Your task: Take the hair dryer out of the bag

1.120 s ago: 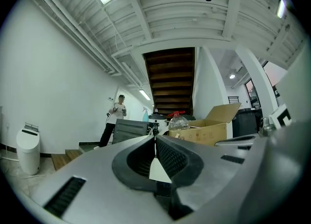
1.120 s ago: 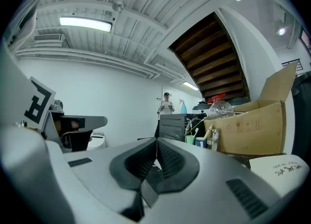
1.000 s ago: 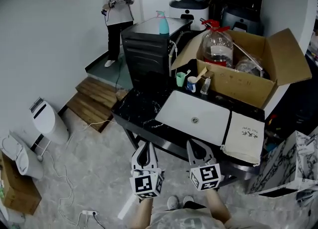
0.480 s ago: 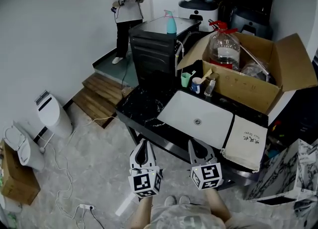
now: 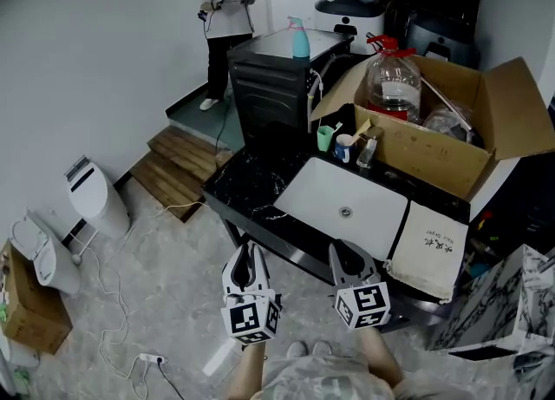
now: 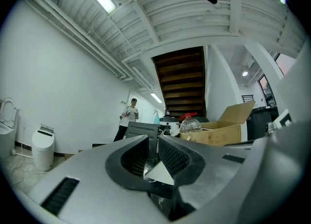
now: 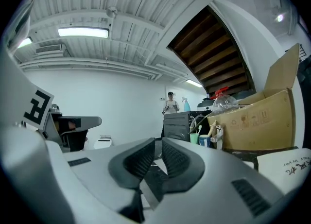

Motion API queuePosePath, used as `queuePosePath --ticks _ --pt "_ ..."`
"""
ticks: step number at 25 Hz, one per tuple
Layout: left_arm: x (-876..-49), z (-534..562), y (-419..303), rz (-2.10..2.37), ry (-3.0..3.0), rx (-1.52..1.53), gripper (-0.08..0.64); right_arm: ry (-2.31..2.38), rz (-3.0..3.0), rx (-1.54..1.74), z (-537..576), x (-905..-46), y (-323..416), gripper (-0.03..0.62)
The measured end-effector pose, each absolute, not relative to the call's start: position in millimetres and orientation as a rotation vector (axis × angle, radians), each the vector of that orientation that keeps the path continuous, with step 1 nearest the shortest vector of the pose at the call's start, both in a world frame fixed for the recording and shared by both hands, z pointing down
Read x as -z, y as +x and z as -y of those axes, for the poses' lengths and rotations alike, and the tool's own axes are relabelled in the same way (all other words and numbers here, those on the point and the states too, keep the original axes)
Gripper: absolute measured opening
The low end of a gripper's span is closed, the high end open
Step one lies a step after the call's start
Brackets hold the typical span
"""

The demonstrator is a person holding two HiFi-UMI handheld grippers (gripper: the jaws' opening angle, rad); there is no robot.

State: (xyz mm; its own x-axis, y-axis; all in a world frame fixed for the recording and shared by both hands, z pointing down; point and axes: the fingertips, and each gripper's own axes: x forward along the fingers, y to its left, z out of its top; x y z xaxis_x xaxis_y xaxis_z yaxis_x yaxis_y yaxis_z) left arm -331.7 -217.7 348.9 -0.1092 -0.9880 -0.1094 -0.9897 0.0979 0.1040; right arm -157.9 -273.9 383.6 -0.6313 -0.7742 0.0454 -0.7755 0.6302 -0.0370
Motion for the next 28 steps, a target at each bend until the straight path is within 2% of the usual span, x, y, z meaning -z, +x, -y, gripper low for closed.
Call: queuePosePath --ticks 1,2,3,4,7,19,28 --pt "-350 218 -331 -2.322 -2.093 -0.237 0.05 1.343 2.817 -0.087 274 -383 -157 0.043" --pt "-352 220 -331 -2.321 -2.106 -0.24 0.143 1.351 2.817 -0.086 276 -383 -157 0.142" --pt "-354 222 -330 -2.32 -2.123 -0.241 0.245 1.365 2.811 -0.077 278 -383 -156 0.304" --pt "-356 224 -328 -2.318 -2.132 -0.236 0.299 1.383 2.803 -0.063 279 -383 -155 0.312" --pt "-359 222 -325 -2.312 -2.119 -0.205 0.324 1.406 2.791 -0.059 280 -385 -150 0.314" --pt "-364 230 -303 -2.257 -2.206 -0.192 0.33 1.469 2.74 -0.082 280 -390 -124 0.316" --pt "-368 274 -220 -1.979 -2.447 -0.163 0.33 1.771 2.554 -0.064 285 -394 -25 0.316"
